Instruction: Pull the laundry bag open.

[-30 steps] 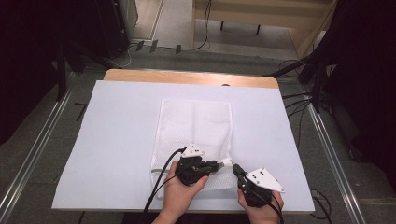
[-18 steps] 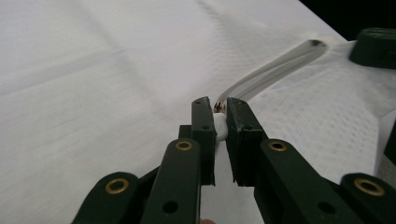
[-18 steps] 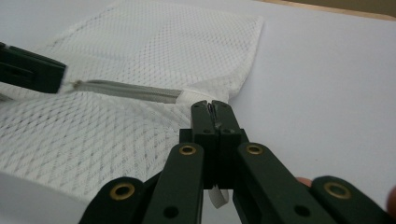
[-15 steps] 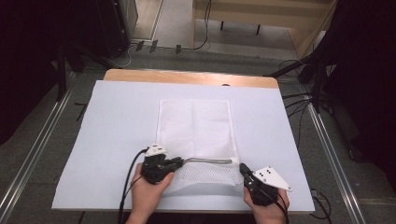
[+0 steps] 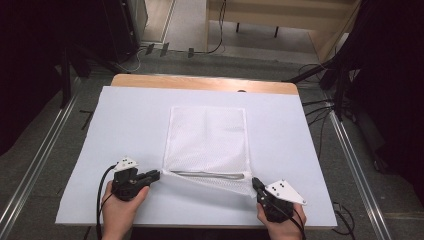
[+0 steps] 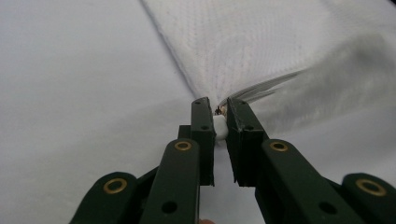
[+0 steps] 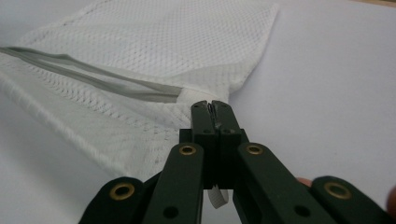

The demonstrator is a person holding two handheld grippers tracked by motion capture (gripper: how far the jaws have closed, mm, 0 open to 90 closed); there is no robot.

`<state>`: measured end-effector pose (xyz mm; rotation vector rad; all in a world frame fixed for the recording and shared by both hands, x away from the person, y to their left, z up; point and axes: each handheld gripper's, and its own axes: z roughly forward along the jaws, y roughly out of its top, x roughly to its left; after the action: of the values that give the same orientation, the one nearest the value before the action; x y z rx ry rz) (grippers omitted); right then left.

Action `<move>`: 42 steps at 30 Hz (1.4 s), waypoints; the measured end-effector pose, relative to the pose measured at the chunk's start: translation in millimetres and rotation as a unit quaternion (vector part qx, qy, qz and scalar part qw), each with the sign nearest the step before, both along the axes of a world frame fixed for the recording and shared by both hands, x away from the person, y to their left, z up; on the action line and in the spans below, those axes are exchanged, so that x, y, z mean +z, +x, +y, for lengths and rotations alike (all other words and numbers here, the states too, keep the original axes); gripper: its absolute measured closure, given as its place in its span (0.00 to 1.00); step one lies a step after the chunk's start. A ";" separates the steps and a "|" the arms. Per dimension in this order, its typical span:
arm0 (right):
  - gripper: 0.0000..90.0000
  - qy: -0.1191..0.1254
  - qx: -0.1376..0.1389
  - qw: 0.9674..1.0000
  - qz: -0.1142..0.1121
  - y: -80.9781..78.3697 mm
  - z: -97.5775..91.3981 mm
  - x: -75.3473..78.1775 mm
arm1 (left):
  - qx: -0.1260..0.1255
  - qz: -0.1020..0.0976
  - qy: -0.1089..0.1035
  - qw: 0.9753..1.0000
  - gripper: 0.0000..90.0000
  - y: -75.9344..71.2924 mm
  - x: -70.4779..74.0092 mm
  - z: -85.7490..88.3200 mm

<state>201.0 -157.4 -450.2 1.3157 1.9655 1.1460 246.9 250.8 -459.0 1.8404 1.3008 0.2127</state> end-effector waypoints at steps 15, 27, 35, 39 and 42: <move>0.89 0.061 0.039 0.996 0.045 1.5 -8.7 -7.8 | 0.118 -0.062 -0.059 0.989 0.33 -11.3 3.6 48.5; 0.26 0.051 0.014 0.998 0.020 17.0 -44.1 1.1 | 0.095 -0.118 -0.021 0.988 0.15 -11.0 11.7 57.4; 0.19 0.048 -0.023 0.999 0.013 26.0 -71.8 0.2 | 0.064 -0.131 -0.018 0.989 0.00 -11.9 15.8 65.0; 0.19 0.051 -0.046 0.998 0.013 31.8 -92.1 -3.5 | 0.068 -0.135 -0.001 0.988 0.00 -11.3 18.1 71.8; 0.19 0.051 -0.050 0.997 0.010 33.1 -99.7 -4.3 | 0.075 -0.135 0.011 0.988 0.00 -11.1 17.7 74.4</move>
<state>234.1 -257.1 -454.5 1.4649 1.8538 1.2026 235.7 325.2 -441.3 1.6653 1.2488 0.5404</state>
